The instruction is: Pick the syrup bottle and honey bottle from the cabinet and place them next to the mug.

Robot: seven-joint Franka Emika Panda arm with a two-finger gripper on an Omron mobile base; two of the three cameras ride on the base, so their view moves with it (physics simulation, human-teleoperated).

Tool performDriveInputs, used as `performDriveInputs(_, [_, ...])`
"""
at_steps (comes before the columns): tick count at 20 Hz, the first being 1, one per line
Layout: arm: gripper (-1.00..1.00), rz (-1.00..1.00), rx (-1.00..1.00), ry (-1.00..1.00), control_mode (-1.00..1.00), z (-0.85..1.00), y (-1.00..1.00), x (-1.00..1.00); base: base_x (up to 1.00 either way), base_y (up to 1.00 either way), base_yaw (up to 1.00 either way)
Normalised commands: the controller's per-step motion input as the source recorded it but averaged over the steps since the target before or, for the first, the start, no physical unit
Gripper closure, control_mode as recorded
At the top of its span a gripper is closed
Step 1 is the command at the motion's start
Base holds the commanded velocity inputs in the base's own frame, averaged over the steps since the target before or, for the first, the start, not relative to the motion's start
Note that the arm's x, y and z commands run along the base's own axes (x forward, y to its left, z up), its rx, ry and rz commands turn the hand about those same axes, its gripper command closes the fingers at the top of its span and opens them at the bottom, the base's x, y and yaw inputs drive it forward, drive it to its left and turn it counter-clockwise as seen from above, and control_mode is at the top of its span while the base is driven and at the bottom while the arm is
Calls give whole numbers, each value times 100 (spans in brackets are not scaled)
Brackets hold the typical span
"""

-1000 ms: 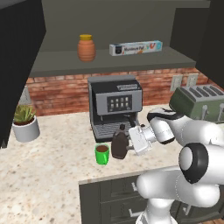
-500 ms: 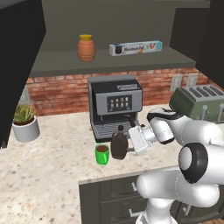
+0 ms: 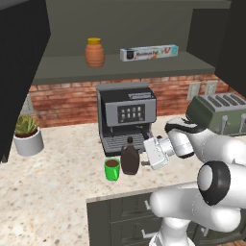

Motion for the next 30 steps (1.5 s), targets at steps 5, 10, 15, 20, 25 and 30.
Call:
performDriveInputs(5, [-100, -12, 5, 0, -100, 38, -17, -26, 0, 0, 0])
performDriveInputs(10, [-100, -14, 3, 4, -100, 63, -6, -13, 0, 0, 0])
performDriveInputs(15, [-100, -11, 0, 21, -100, 94, 0, -1, 0, 0, 0])
performDriveInputs(20, [-100, -14, 0, 16, -100, 70, 8, -21, 0, 0, 0])
performDriveInputs(25, [-100, -27, 0, 11, -100, 55, 16, -41, 0, 0, 0])
performDriveInputs(30, [-100, -36, -8, 10, -100, 47, 37, -27, 0, 0, 0])
